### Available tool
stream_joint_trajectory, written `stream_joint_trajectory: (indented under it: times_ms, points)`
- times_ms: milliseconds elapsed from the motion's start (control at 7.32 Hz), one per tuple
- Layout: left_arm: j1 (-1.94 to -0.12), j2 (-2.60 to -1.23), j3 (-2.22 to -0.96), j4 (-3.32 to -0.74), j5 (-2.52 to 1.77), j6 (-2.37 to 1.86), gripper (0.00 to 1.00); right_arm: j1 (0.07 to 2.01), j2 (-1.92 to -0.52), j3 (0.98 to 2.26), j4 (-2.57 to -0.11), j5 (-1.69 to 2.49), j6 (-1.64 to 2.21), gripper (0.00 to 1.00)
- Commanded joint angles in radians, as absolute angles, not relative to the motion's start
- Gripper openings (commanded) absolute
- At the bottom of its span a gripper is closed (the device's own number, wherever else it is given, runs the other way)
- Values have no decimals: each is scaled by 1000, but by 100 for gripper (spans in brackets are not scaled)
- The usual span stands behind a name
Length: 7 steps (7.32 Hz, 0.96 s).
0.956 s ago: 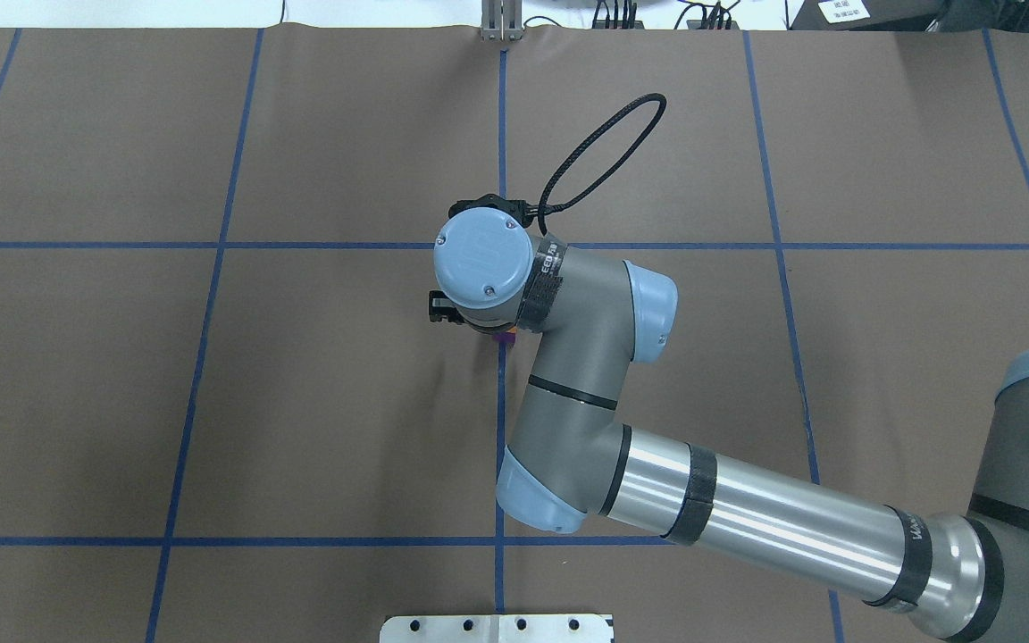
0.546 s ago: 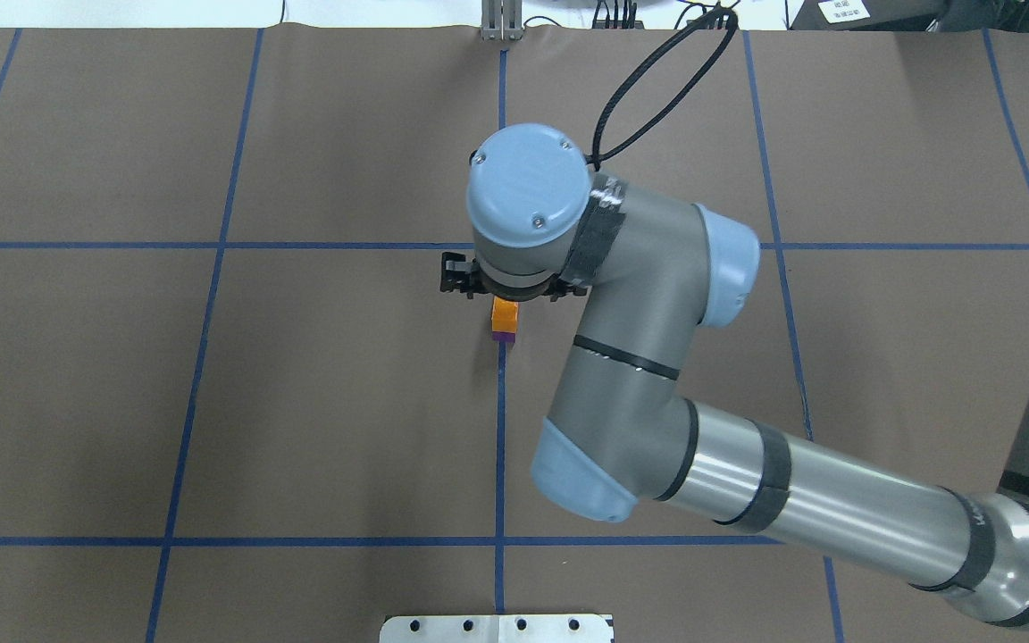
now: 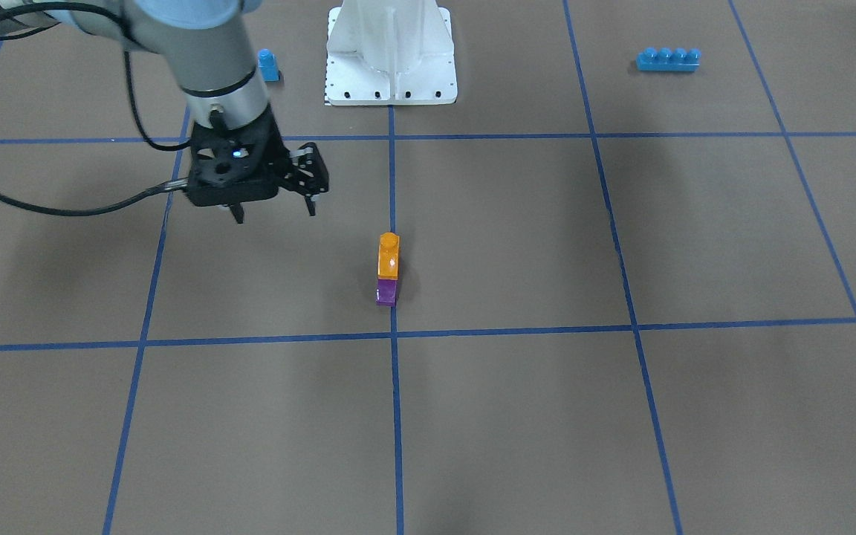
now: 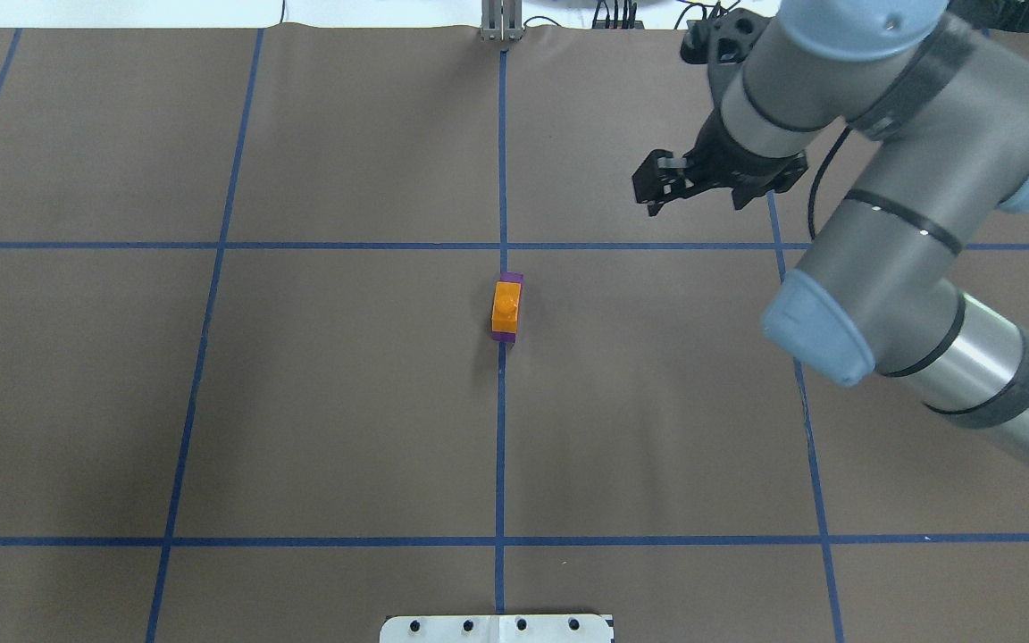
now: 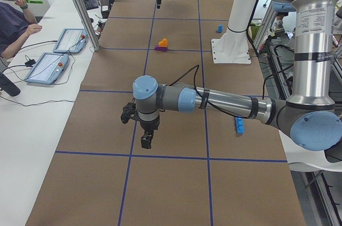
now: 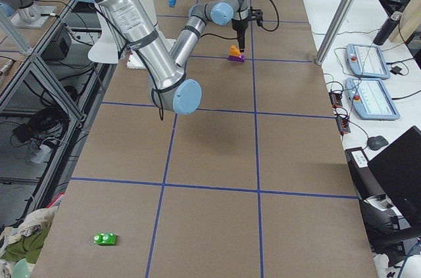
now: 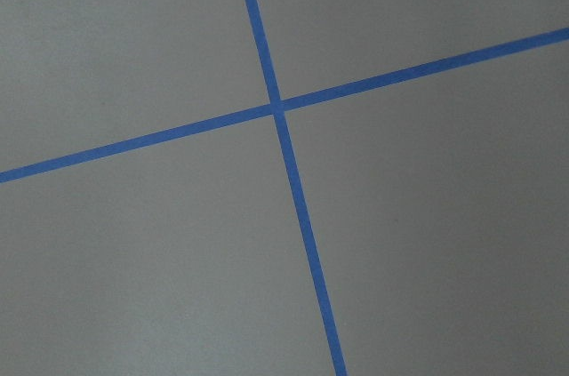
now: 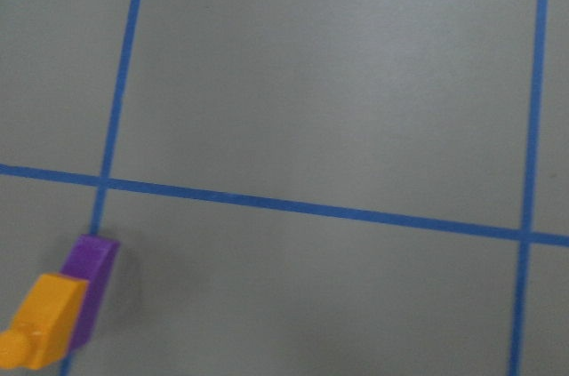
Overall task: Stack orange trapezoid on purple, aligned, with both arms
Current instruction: 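Open the right gripper and lift it away from the stack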
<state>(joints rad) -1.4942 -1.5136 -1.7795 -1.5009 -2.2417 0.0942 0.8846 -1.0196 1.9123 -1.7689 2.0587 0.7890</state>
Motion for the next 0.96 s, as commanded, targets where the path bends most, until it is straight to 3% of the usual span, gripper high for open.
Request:
stream_joint_trajectory:
  times_ms: [0, 273, 820]
  points:
    - [-1550, -1511, -1762, -1509, -2246, 103, 100, 1103, -1205, 1924, -1763, 2195, 455, 100]
    - [-1583, -1496, -1767, -1514, -2386, 116, 100, 1286, -1319, 1884, -1769, 2293, 178, 100]
    - [-1614, -1489, -1785, -1508, -2395, 166, 100, 1506, -1558, 1861, -1759, 2341, 48, 100]
